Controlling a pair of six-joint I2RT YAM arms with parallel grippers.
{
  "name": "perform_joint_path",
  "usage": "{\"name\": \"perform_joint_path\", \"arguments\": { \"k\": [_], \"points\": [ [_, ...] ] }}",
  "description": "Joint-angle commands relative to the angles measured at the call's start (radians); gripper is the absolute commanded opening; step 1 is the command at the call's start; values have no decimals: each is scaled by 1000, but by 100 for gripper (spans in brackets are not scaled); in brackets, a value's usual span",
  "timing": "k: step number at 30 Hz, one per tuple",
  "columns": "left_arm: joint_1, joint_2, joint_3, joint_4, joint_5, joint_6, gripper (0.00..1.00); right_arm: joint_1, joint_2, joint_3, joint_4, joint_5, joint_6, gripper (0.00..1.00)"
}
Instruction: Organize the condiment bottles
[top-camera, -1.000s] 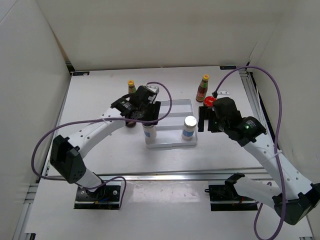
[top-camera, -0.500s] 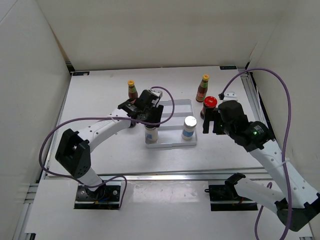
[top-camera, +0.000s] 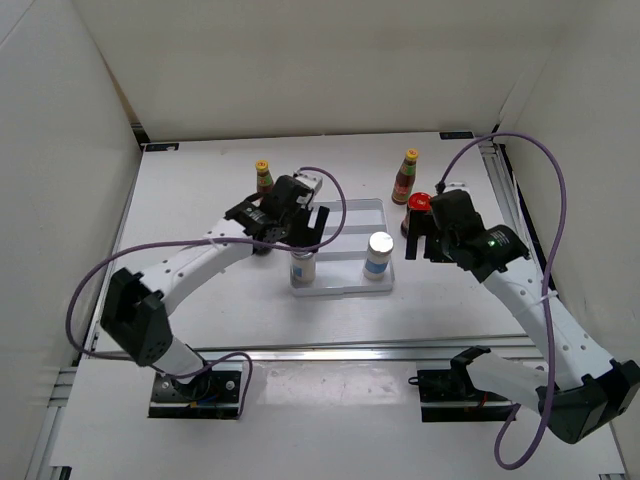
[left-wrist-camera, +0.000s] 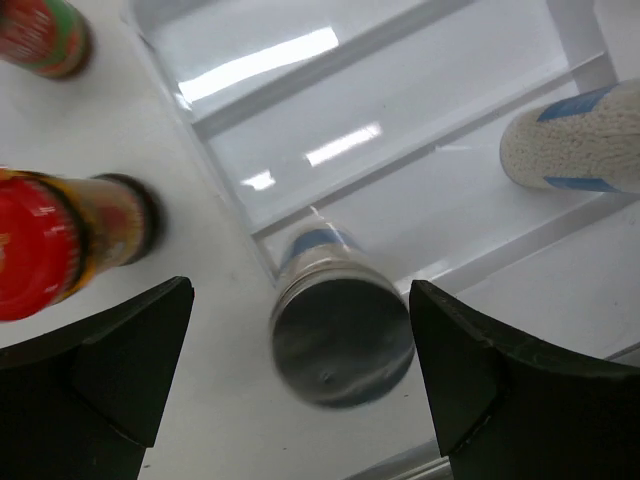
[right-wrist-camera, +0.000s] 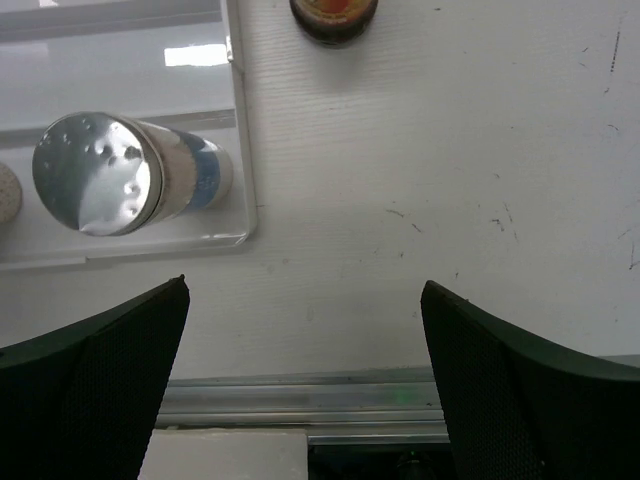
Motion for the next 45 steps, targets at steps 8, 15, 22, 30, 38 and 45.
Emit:
{"name": "perform_joint_path", "arguments": {
  "k": [8,15,22,30,38,45],
  "points": [
    [1,-639,-308,85,-380,186,100,-258,-2,38,44,-184,-43,100],
    [1,-1091,-664,351,-471,270,100,-464,112,79,41,-417,-53,100],
    [1,-1122,-700,398,-470,266,100,-524,102,89,101,-472,-44,100],
    [1,-1051,-684,389,-474,257,100,-524,216,176,132,-515,-35,100],
    [1,-1090,-706,411,-497,257,100,-434,374,268,170,-420,-56,100],
    [1,-1042,-678,378,-497,246,100,-334,504,383,140,-246,-76,100]
  ]
}}
